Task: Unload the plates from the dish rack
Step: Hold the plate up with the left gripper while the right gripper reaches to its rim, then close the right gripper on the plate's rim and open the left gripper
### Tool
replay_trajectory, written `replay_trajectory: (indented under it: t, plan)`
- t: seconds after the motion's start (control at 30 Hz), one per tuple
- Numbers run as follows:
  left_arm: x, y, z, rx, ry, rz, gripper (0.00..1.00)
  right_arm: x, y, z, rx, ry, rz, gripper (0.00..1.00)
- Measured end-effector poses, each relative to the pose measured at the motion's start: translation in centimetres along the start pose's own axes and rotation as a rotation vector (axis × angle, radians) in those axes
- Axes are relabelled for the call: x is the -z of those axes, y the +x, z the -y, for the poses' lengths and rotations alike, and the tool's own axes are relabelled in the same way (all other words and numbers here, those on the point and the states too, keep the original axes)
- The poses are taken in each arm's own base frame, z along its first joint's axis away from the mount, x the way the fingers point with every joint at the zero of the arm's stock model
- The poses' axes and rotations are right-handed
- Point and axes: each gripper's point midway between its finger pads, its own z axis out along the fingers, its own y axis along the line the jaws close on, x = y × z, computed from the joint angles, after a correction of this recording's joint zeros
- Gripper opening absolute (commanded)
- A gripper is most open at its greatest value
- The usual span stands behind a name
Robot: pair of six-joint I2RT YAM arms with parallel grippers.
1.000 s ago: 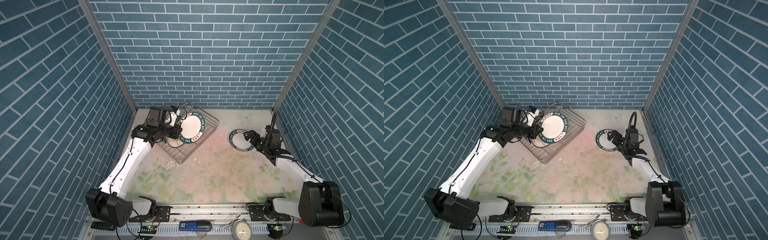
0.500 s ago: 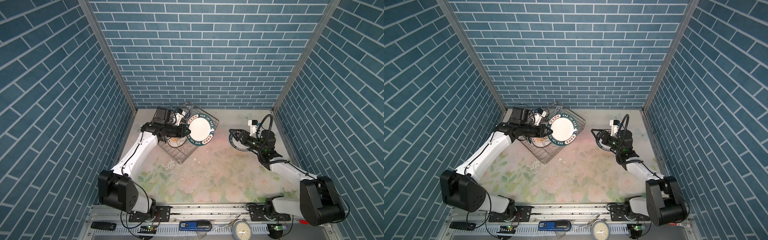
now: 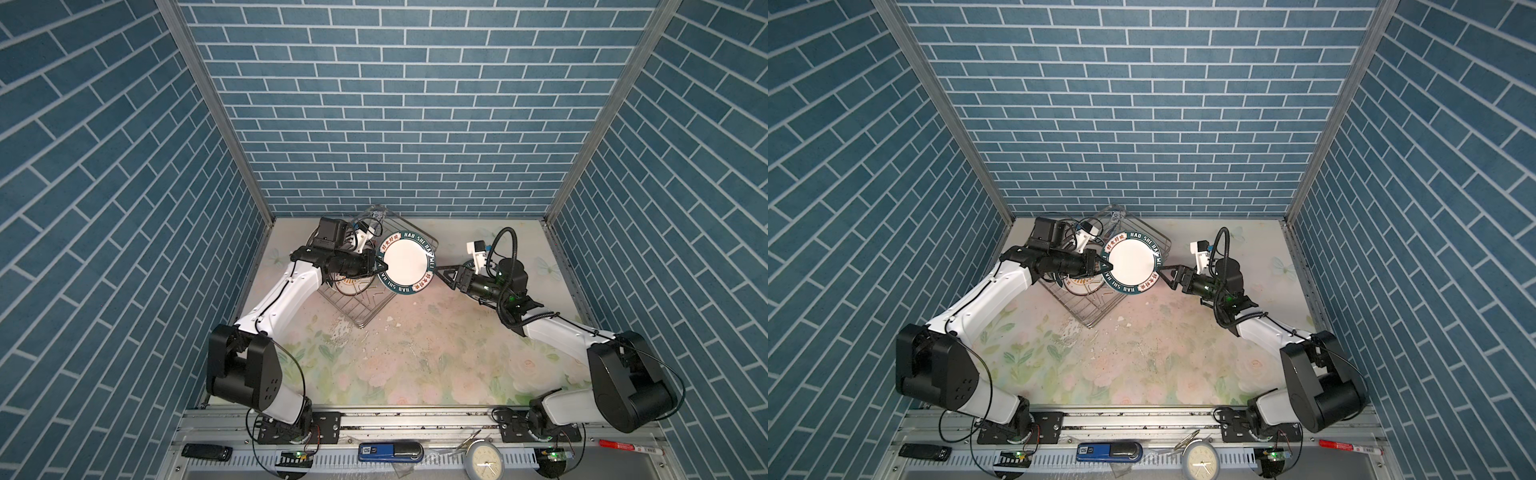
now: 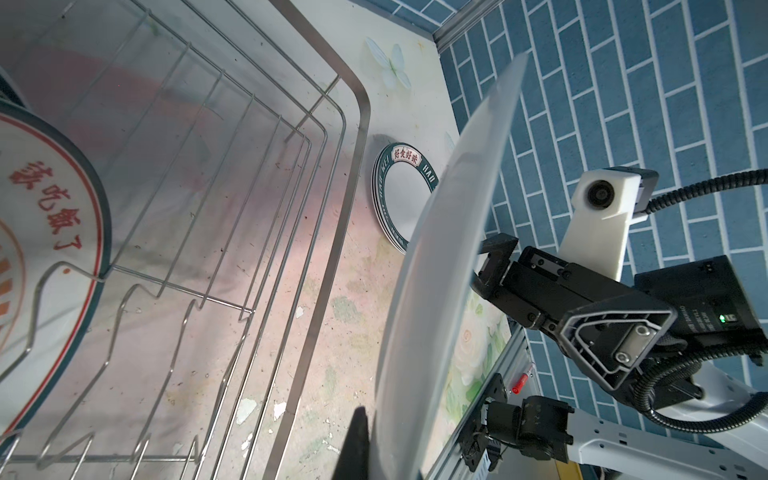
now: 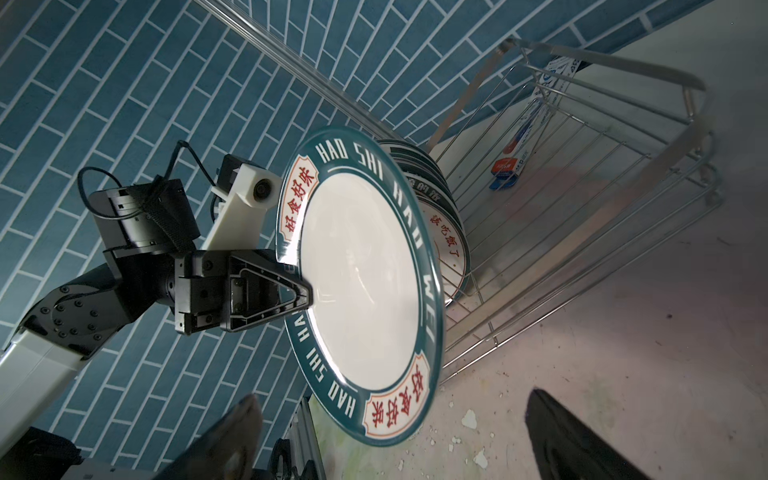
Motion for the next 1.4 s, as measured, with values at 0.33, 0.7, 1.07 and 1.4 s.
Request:
replay_trajectory:
  t: [0.33,0.7,1.07,1.4]
  plan:
    - [-1.8,1.5,1.3,0.011,0.058,-0.071,0.0,-0.8,0.5,0.6,0.018,-0.011,-0.01,0.71]
    - [-3.3,2.9,1.9,-0.001,0.064,-0.138,0.0,-1.3,0.7,1.2,0.0,-0.016,-0.014,0.38]
    - [-3.3,2.9,2.0,-0.005,0.07,-0.151,0.04,-1.5,0.7,1.6,-0.035,-0.027,-0.017,0.19]
    - [-3.1,2.8,1.7,0.009,0.075,-0.157,0.09,-1.6,0.6,1.2,-0.067,-0.092,-0.033,0.0]
